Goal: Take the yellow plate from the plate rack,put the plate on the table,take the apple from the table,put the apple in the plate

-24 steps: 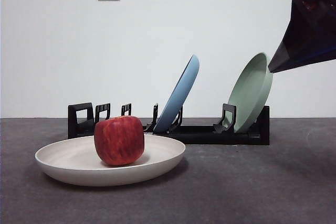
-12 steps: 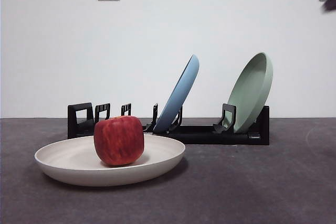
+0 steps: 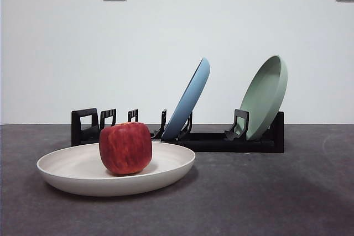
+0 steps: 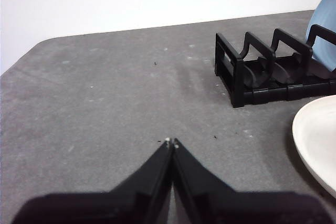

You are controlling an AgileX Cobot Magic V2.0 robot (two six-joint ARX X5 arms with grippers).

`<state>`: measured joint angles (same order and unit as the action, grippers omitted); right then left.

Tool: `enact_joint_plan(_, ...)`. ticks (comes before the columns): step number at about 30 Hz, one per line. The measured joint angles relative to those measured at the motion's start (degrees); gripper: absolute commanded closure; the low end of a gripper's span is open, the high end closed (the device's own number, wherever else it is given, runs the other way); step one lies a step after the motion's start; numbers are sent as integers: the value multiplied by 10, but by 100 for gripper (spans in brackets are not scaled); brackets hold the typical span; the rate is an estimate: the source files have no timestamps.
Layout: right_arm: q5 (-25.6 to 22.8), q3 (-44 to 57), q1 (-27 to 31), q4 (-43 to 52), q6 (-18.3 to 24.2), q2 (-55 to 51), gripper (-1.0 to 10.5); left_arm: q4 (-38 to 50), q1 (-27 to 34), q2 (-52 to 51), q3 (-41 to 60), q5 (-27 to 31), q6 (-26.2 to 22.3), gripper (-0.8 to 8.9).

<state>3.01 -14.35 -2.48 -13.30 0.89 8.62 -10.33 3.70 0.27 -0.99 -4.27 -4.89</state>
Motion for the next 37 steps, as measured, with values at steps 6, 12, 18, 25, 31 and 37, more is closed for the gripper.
enact_joint_plan(6, 0, 86, -6, 44, -7, -37, 946, 0, 0, 0, 0, 0, 0, 816)
enact_joint_plan(12, 0, 114, -13, 44, -14, -75, 946, 0, 0, 0, 0, 0, 0, 817)
enact_joint_plan(18, 0, 130, -13, 47, -21, -84, 946, 0, 0, 0, 0, 0, 0, 817)
enact_joint_plan(25, 0, 132, -13, 30, -38, -84, 946, 0, 0, 0, 0, 0, 0, 817)
enact_joint_plan(31, -2, 132, -13, 30, -57, -79, 946, 0, 0, 0, 0, 0, 0, 817)
enact_joint_plan(37, -2, 132, -13, 30, -60, -79, 946, 0, 0, 0, 0, 0, 0, 817)
